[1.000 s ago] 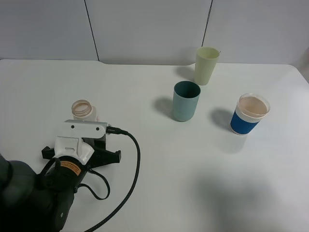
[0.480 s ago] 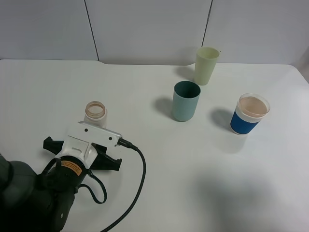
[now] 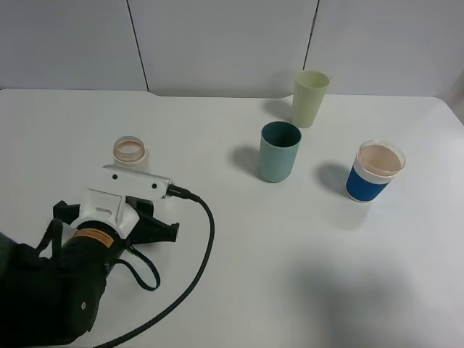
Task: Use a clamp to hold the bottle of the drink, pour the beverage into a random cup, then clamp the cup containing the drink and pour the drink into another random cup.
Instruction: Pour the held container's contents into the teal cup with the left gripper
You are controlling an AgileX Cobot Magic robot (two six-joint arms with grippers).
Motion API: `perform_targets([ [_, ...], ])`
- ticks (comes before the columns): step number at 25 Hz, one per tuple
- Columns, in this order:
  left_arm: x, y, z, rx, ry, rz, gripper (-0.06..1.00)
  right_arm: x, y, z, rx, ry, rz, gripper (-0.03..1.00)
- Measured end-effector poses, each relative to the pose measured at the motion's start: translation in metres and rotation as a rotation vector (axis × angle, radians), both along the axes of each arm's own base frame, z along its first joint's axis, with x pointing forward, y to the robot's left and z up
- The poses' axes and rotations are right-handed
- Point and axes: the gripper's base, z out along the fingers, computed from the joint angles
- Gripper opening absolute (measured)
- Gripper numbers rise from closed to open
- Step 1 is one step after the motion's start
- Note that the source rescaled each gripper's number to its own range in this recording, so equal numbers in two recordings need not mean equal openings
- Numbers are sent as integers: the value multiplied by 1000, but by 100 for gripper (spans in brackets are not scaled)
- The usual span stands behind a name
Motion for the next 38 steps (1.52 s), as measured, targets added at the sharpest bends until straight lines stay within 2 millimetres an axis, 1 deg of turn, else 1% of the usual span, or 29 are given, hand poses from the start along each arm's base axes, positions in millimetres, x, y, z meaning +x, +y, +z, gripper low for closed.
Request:
perform_targets([
  [4, 9, -7, 22, 43, -18, -16, 0, 0, 0, 0, 0, 0, 0, 94],
  [10, 31, -12, 52, 89, -3, -53, 0, 0, 0, 0, 0, 0, 0, 94],
  [14, 36, -10, 67, 67, -15, -75, 0, 0, 0, 0, 0, 0, 0, 94],
  [20, 47, -7, 87, 17, -58, -158, 0, 0, 0, 0, 0, 0, 0, 94],
  [23, 58, -5, 93, 12, -47, -195, 0, 0, 0, 0, 0, 0, 0, 94],
  [26, 73, 3, 94, 13, -21, -216, 0, 0, 0, 0, 0, 0, 0, 94],
  [32, 106, 20, 106, -30, -15, -256, 0, 0, 0, 0, 0, 0, 0, 94],
  [38, 129, 30, 117, -35, -53, -301, 0, 0, 0, 0, 0, 0, 0, 94],
])
